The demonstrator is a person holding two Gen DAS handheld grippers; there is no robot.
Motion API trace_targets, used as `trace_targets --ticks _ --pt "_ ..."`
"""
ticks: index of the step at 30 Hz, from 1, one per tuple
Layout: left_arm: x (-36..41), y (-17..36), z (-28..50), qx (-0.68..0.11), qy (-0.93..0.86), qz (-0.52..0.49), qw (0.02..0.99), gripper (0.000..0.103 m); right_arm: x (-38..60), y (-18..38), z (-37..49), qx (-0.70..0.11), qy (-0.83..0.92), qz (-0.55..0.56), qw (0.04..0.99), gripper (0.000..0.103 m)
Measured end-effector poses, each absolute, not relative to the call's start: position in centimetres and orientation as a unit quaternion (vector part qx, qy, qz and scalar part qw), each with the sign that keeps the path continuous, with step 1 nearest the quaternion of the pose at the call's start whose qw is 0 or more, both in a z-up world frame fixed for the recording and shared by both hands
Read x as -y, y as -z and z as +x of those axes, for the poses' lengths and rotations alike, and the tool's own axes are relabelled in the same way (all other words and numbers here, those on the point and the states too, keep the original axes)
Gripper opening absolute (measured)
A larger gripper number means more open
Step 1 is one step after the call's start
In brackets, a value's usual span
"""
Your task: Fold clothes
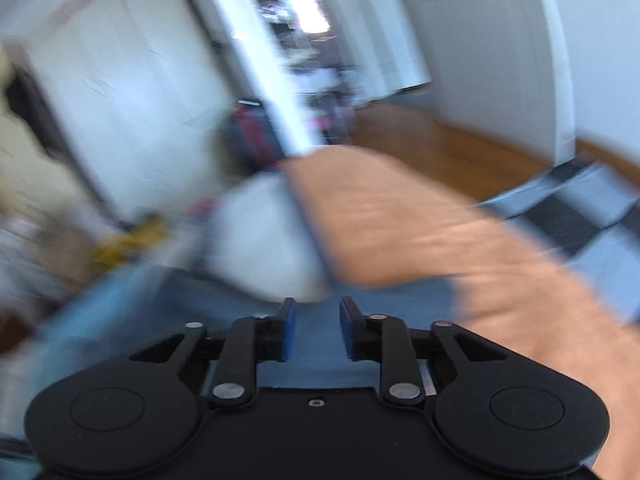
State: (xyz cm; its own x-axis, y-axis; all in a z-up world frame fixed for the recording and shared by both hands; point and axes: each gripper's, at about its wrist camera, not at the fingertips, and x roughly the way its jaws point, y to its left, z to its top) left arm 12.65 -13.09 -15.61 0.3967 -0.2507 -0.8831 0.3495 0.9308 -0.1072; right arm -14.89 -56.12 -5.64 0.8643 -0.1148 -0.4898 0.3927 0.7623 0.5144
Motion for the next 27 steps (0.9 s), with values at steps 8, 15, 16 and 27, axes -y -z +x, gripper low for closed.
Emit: trace_targets --ticks 8,15,16,27 --pt "11.3 17.2 13.6 -0.529 0.254 -0.151 0.796 0.059 47.4 3.9 -10.6 -0.22 -0.045 0.316 0.922 0.044" --pt "15.2 16.4 11.6 -0.481 0.299 -0.074 0.821 0.013 43.8 6.6 -8.0 -0.295 -0.062 0.248 0.92 0.045" --pt "15.4 16.2 11.5 -0.474 0.309 -0.082 0.82 0.013 42.5 7.1 -7.5 -0.314 -0.082 0.231 0.917 0.045" --pt "15.9 13.5 9.4 -0.41 0.382 -0.134 0.817 0.013 30.3 8.9 -5.1 -0.387 -0.218 0.056 0.894 0.048"
